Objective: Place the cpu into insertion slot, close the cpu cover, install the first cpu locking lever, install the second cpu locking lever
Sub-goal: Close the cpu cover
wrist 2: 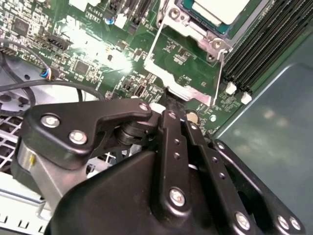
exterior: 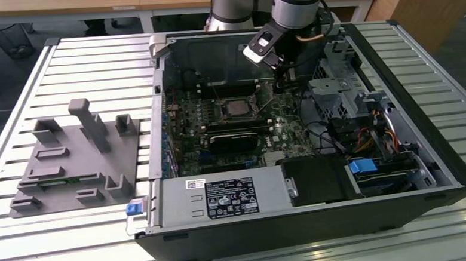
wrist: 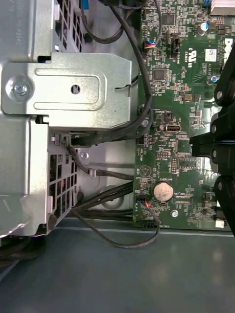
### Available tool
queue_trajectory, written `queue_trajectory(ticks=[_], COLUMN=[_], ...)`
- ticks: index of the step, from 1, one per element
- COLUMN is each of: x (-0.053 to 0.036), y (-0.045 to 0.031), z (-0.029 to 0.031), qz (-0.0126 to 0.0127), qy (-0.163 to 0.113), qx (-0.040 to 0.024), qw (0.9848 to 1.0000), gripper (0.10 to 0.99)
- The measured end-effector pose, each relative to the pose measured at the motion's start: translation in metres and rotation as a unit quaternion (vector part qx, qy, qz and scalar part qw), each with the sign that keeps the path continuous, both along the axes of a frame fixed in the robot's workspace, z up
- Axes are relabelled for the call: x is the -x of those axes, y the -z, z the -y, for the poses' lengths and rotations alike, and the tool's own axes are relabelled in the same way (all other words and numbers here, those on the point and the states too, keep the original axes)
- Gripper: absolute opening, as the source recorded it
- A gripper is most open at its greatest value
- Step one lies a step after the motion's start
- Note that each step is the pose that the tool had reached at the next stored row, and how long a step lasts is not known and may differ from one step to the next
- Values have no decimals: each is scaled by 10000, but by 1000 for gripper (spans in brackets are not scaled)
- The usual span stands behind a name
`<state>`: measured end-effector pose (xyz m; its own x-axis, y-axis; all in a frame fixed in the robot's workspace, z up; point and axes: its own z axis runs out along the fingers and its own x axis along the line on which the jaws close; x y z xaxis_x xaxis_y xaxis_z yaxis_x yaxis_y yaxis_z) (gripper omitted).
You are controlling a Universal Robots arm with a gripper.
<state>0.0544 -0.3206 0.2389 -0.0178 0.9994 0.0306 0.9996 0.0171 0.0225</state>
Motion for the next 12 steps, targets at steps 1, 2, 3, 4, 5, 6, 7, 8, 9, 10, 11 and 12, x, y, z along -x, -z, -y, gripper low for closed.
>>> queue_trajectory(ticks=[1,2,3,4,5,6,7,8,9,10,11,12], x=[1,2,6,9,11,13,15,18,20,21,22,23], y=[0,0,1,1,1,1,2,2,2,2,2,2], z=[0,0,0,0,0,0,0,0,0,0,0,0], qz=[0,0,0,0,0,0,0,0,0,0,0,0], qy=[0,0,0,0,0,0,0,0,0,0,-1,-1], qx=[0,1,0,0,0,0,0,0,0,0,0,0], qw=[10000,10000,10000,10000,10000,10000,10000,10000,10000,10000,10000,10000], gripper=[118,118,118,118,118,118,118,118,118,118,118,118])
